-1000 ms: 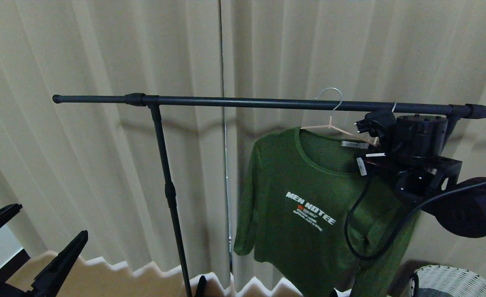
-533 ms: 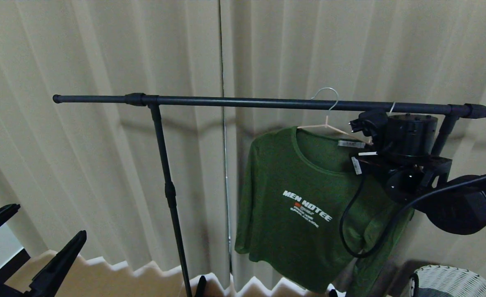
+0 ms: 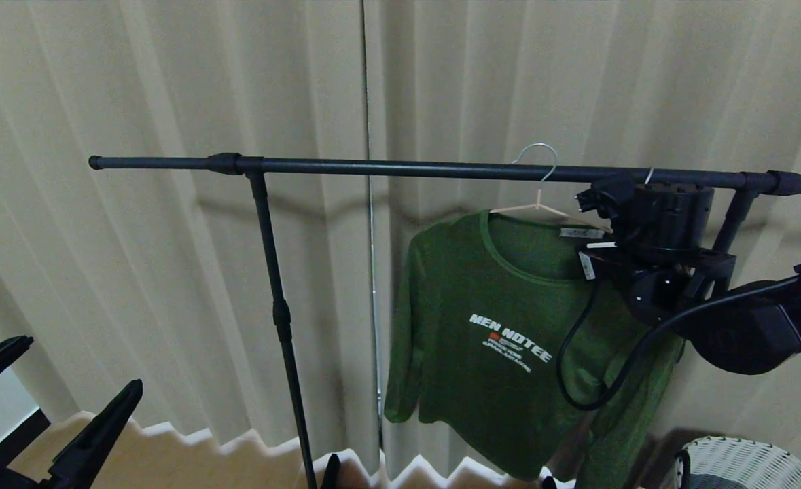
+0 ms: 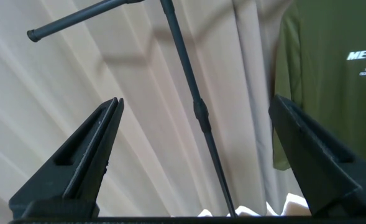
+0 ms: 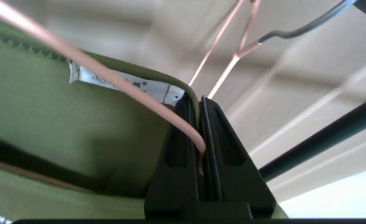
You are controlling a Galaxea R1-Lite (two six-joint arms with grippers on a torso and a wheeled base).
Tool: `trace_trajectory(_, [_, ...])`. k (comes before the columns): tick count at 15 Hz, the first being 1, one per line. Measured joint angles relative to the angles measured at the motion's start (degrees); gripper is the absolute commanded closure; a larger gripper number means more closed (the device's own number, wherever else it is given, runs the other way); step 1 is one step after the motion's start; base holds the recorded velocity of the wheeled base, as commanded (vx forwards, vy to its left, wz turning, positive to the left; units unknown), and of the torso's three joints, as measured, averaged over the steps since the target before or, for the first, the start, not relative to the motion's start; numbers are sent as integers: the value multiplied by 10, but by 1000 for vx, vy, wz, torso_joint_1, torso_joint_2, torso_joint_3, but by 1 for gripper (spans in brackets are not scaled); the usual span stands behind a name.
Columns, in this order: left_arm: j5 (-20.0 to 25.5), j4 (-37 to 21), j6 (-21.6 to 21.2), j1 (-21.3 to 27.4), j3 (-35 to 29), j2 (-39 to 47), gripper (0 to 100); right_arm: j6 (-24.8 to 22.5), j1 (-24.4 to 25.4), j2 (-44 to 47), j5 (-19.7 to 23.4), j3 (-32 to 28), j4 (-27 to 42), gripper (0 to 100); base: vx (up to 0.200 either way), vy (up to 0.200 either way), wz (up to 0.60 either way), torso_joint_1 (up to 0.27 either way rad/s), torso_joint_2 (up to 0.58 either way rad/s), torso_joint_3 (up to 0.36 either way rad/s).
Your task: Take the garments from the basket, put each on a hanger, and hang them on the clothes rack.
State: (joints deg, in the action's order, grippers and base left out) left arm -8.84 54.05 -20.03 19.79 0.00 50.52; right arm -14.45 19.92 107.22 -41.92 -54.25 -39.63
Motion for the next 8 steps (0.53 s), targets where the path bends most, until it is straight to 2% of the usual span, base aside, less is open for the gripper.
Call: trace_trajectory(8, [0, 0, 0, 0, 0, 0, 0, 1, 7, 15, -23, -11, -2, 100, 0, 0, 0, 0, 0, 0])
